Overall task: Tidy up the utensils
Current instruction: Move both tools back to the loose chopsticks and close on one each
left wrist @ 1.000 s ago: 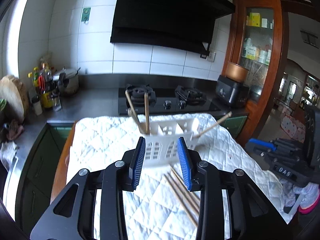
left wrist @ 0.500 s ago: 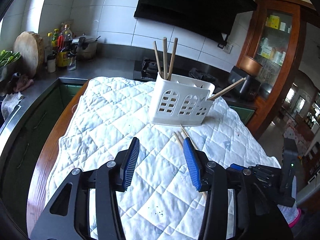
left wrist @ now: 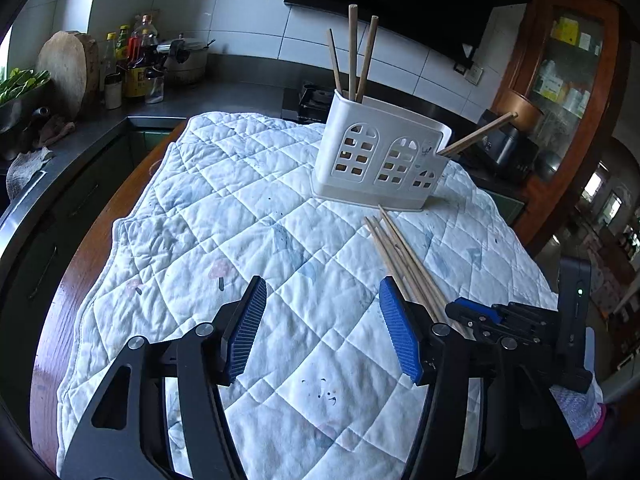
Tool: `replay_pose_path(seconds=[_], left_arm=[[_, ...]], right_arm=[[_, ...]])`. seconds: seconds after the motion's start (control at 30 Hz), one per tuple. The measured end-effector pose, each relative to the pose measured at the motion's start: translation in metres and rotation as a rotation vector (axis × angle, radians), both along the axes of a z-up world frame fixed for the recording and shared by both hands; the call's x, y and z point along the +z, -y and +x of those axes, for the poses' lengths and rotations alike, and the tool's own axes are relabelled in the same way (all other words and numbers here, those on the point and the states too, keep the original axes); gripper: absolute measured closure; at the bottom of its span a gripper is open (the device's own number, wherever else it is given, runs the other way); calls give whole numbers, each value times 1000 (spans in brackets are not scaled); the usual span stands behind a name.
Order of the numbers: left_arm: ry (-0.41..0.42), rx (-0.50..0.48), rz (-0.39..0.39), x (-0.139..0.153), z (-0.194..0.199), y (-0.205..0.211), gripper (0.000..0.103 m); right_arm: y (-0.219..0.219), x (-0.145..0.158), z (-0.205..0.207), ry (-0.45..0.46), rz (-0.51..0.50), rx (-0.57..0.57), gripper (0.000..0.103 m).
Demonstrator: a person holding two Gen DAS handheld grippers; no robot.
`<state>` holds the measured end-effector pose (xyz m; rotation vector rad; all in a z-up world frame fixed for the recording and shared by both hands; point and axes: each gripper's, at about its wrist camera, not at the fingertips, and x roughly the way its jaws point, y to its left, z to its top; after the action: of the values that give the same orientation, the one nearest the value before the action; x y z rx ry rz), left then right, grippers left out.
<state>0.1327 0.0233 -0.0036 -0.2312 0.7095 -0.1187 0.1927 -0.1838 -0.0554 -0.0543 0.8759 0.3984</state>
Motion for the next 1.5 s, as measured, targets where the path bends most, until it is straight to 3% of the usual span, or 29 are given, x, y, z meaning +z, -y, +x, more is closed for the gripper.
replay_pose_path(seconds=[0.7, 1.23, 1.5], left_arm=[[-69, -105, 32, -25, 3, 47, 44], [-153, -155, 61, -49, 19, 100, 47], [-194, -160, 64, -60, 32, 115, 70]], right_arm=[[0, -7, 8, -28, -5, -9, 96], [27, 26, -6, 49, 71, -38, 96], [37, 31, -11, 66, 94, -47, 96]])
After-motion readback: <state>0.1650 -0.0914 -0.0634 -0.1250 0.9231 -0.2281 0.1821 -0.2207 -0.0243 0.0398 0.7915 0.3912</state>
